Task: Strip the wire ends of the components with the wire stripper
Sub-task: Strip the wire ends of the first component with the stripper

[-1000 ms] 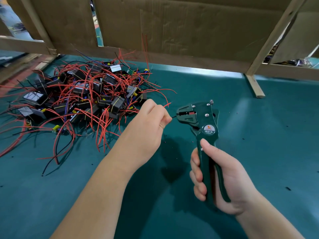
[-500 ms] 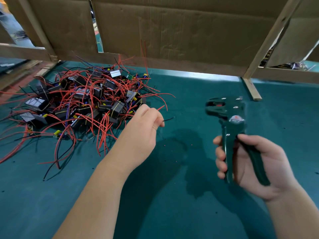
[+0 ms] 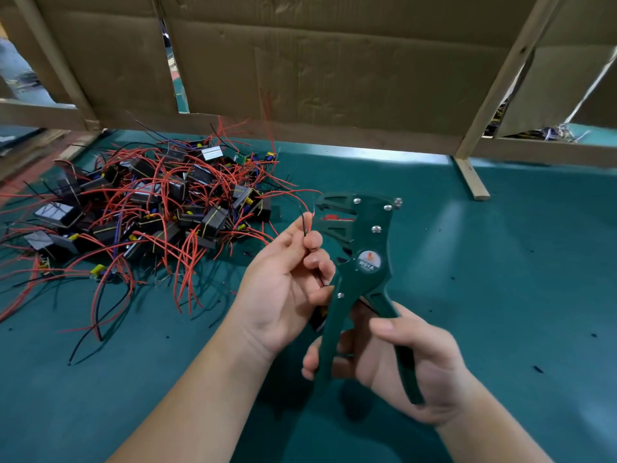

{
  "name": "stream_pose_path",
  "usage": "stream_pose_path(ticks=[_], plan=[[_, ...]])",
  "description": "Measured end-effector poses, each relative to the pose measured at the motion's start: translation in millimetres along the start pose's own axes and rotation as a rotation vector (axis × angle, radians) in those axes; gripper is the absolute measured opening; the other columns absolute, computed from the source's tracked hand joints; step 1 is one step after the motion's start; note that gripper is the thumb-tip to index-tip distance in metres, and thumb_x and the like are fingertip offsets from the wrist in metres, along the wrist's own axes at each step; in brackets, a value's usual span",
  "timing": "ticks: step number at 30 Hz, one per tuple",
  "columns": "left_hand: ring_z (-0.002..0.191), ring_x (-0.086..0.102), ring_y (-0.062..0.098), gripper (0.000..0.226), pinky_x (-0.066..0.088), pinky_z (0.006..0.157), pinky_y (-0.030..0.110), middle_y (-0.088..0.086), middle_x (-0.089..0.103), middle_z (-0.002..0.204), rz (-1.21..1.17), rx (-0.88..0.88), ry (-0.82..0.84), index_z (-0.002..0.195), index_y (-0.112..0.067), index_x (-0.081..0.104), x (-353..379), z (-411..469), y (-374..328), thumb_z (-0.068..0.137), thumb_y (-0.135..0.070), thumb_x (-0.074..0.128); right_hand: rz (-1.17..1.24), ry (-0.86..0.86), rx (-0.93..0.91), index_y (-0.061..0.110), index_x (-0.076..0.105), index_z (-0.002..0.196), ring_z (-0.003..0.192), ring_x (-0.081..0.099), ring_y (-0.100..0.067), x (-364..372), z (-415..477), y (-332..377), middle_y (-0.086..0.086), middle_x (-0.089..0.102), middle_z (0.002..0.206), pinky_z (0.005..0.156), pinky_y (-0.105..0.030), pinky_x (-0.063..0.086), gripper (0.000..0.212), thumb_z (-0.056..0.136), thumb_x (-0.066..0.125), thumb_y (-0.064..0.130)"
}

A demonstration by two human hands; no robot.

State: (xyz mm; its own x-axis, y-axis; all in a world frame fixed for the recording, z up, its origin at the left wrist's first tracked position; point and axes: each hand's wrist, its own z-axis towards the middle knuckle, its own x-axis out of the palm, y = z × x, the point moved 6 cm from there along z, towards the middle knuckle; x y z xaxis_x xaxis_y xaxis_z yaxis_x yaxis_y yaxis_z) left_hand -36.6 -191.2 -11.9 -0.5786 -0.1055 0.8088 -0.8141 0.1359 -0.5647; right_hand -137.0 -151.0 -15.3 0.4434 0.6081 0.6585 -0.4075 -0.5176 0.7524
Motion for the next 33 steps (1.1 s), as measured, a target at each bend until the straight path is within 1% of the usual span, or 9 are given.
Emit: stream_pose_path(ticks=[4,9,13,16,18,21,25,28,33], plan=[[0.055,0.036,0.004,0.016,0.029,0.032,0.014,-0.010,0.032,0.064,-0.007,-0.038,-0.047,0.081,-0.025,0.053,-7,3,3,0.080,-0.041,0.052,-0.030,-0.079,0.055,-0.003,0.058,0.117,0.081,0.061,-0.039,-4,2,-2,-0.023,0.057,0.097,0.081,-0.054,0.048,0.058,0.070,0.079,0.024],[0.043,0.038,0.000,0.035,0.043,0.048,0.012,-0.009,0.044,0.054,0.049,0.274,-0.160,0.110,-0.009,0.060,-19,10,-23,0.081,-0.028,0.053,-0.094,-0.081,0.185,-0.002,0.062,0.116,0.080,0.062,-0.040,-13,-13,4,-0.026,0.050,0.103,0.080,-0.053,0.048,0.054,0.071,0.076,0.024],[0.043,0.038,0.000,0.020,0.040,0.046,0.011,-0.009,0.044,0.053,0.000,0.384,-0.170,0.090,-0.013,0.065,-36,12,-54,0.080,-0.026,0.054,-0.035,-0.043,0.242,-0.004,0.060,0.119,0.081,0.061,-0.040,-17,-24,13,-0.024,0.049,0.109,0.081,-0.052,0.048,0.057,0.072,0.074,0.026],[0.047,0.040,0.001,0.029,0.040,0.049,0.012,-0.008,0.048,0.057,0.108,0.432,-0.192,0.080,-0.017,0.071,-43,12,-63,0.093,-0.029,0.048,0.034,-0.030,0.222,-0.005,0.059,0.121,0.082,0.060,-0.039,-19,-25,19,-0.023,0.048,0.114,0.083,-0.053,0.048,0.060,0.073,0.074,0.027],[0.055,0.047,0.004,0.032,0.042,0.054,0.014,-0.006,0.055,0.067,0.370,0.414,-0.204,0.093,-0.016,0.066,-41,13,-57,0.092,-0.038,0.043,0.048,-0.025,0.204,-0.005,0.059,0.121,0.083,0.060,-0.038,-20,-25,22,-0.024,0.049,0.114,0.084,-0.053,0.048,0.059,0.074,0.074,0.027],[0.075,0.060,0.011,0.044,0.049,0.069,0.022,0.002,0.068,0.091,0.686,0.288,-0.099,0.107,-0.015,0.063,-34,13,-37,0.079,-0.045,0.047,0.070,0.014,0.196,-0.006,0.058,0.122,0.084,0.060,-0.038,-19,-27,24,-0.024,0.048,0.119,0.085,-0.054,0.047,0.056,0.078,0.070,0.027],[0.092,0.066,0.016,0.041,0.050,0.081,0.026,0.004,0.073,0.100,0.672,0.142,0.112,0.114,-0.013,0.064,-22,9,-14,0.081,-0.036,0.055,0.080,0.066,0.212,-0.008,0.052,0.126,0.086,0.059,-0.038,-15,-27,23,-0.025,0.045,0.123,0.088,-0.054,0.046,0.056,0.084,0.064,0.026],[0.084,0.070,0.020,0.030,0.056,0.076,0.026,0.009,0.073,0.093,0.511,0.166,0.161,0.101,-0.014,0.071,-12,7,-8,0.074,-0.025,0.072,0.075,0.081,0.234,-0.007,0.052,0.126,0.087,0.060,-0.038,-14,-25,18,-0.024,0.044,0.123,0.089,-0.054,0.046,0.056,0.084,0.064,0.027],[0.063,0.068,0.014,0.013,0.054,0.058,0.022,0.002,0.074,0.081,0.471,0.302,0.028,0.079,-0.025,0.076,-11,5,-16,0.071,-0.026,0.066,0.081,0.095,0.264,-0.005,0.053,0.126,0.087,0.061,-0.036,-13,-24,14,-0.024,0.043,0.124,0.090,-0.053,0.046,0.055,0.084,0.063,0.028]])
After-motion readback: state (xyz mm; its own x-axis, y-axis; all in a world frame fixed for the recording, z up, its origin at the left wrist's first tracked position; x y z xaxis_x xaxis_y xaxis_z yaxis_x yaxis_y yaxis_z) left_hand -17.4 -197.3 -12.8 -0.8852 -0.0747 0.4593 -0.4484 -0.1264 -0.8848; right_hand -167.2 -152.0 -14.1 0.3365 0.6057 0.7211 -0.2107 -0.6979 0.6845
